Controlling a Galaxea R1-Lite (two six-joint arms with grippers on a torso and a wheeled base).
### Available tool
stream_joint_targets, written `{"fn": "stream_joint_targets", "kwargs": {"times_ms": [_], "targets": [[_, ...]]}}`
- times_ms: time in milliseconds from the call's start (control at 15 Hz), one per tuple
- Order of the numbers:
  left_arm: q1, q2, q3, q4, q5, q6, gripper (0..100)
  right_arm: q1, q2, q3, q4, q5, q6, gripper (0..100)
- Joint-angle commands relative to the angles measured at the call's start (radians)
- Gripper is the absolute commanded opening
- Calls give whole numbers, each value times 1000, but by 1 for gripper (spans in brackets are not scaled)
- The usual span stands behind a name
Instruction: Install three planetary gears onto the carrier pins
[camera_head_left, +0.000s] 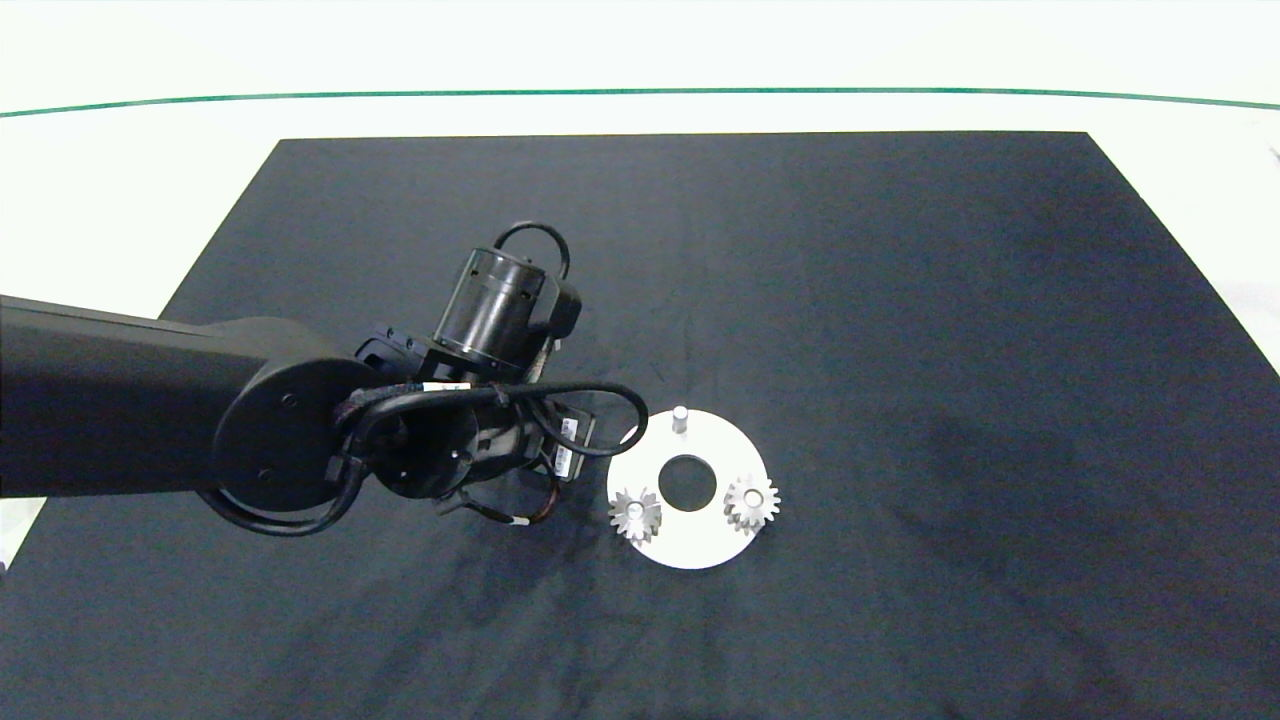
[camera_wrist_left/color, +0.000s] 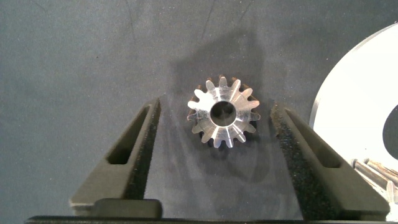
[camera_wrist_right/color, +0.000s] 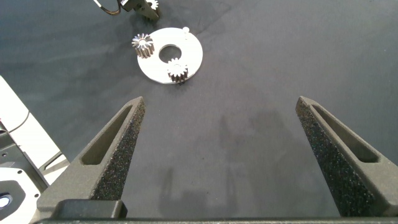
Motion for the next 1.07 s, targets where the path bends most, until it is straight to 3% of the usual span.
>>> {"fn": "stream_joint_targets", "kwargs": {"times_ms": [67, 1067], "targets": [[0, 1, 1, 1, 3, -4, 65, 0, 1, 0, 1, 0, -2, 100], [0, -11, 7, -22, 3, -9, 35, 2, 3, 2, 1, 0, -2, 100]]}}
